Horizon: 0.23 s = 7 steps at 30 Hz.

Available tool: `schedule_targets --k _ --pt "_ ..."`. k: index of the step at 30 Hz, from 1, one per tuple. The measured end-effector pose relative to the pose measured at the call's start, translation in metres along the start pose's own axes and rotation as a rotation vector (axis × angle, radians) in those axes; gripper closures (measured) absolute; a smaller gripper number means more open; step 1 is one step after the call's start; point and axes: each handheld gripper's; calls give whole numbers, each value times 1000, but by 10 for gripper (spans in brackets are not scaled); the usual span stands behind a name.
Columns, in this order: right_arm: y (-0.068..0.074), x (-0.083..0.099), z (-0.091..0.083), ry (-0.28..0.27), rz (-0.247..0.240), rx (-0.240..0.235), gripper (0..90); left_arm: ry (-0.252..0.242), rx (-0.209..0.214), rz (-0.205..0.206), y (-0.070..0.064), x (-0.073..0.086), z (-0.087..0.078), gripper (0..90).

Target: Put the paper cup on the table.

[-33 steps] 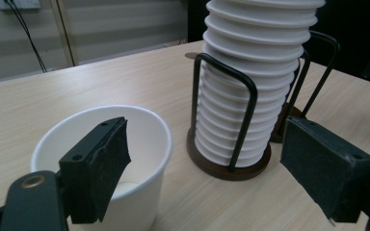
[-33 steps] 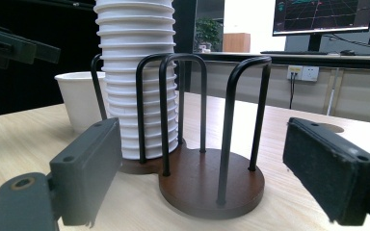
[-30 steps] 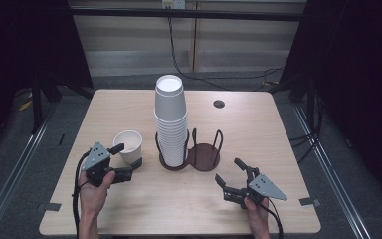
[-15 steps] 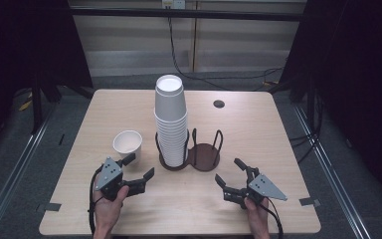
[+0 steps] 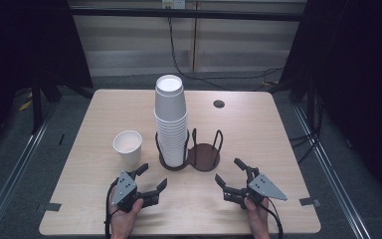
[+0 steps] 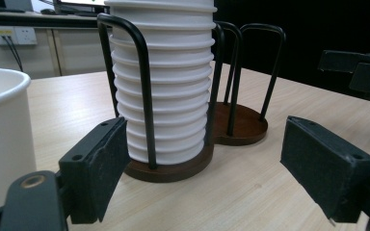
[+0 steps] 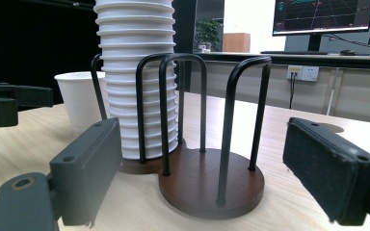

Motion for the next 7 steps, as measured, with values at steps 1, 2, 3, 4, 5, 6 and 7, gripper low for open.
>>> schedule_targets --k 1,2,3,4,5,6,7 --pt "0 0 0 0 -1 -1 132 0 0 0 0 0 0 169" --pt "0 0 0 0 -1 -1 132 -16 6 22 -2 1 -2 169" --pt "0 0 0 2 0 0 132 -40 5 42 -2 2 -4 169" --pt "0 0 0 1 0 -1 133 -105 -10 38 -3 5 -9 162" --pt "0 0 0 1 0 -1 133 -105 -10 38 -3 5 -9 154" --pt "0 0 0 1 0 -2 133 -133 -8 51 -3 6 -12 154" --pt "0 0 0 0 -1 -1 133 -144 9 55 -4 7 -13 154"
Point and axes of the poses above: each handheld gripper's, and its own axes: z roughly forward along the jaws, x roughly out of its underside, y roughly to its left
